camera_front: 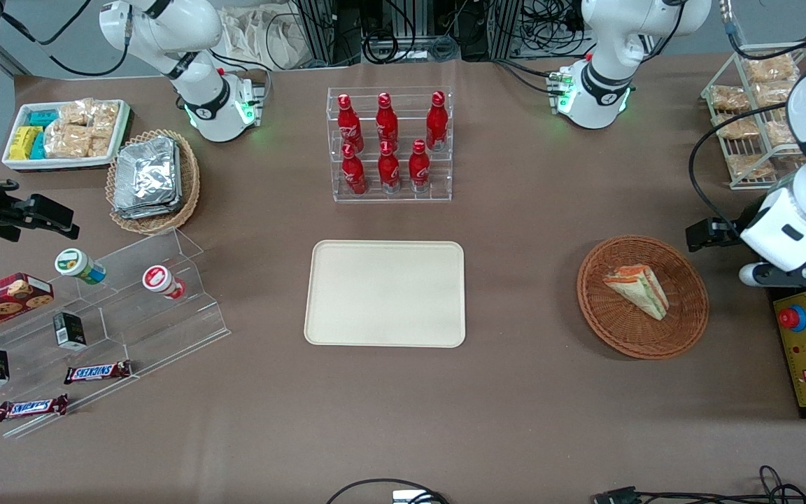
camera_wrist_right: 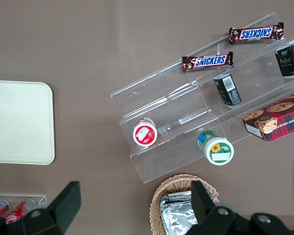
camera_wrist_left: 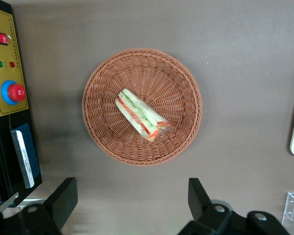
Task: Place sandwich from basket to tray
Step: 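Move the left gripper down over the wrapped sandwich in the wicker basket, then close the left gripper on the sandwich and lift it from the basket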
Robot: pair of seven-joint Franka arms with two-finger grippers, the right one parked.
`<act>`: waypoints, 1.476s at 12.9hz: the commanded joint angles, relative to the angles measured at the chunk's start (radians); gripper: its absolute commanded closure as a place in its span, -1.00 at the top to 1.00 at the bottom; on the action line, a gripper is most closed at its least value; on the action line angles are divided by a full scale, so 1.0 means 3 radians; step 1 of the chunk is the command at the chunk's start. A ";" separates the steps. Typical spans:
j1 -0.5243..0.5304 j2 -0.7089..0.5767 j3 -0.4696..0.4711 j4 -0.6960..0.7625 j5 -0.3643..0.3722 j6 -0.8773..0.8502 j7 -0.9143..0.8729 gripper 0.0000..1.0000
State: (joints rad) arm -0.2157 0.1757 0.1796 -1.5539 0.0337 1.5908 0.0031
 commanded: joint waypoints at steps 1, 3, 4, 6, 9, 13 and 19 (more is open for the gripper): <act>0.0049 0.0038 -0.0001 -0.0071 -0.0010 0.0010 -0.0300 1.00; 0.0049 0.0186 -0.0006 -0.0255 -0.0015 0.0234 -0.0729 1.00; 0.0054 0.0217 -0.0006 -0.0382 -0.0036 0.0372 -0.0883 1.00; 0.0059 0.0273 -0.0006 -0.0516 -0.0051 0.0551 -0.1296 1.00; 0.0059 0.0380 -0.0006 -0.0532 -0.0061 0.0684 -0.1941 1.00; 0.0172 0.0570 -0.0016 -0.0557 -0.0352 0.0951 -0.2825 1.00; 0.0146 0.0540 -0.0031 -0.1108 -0.0348 0.1333 -0.3119 1.00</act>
State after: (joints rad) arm -0.1729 0.3782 0.1721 -1.7991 -0.0625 1.9245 -0.9158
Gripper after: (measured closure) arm 0.000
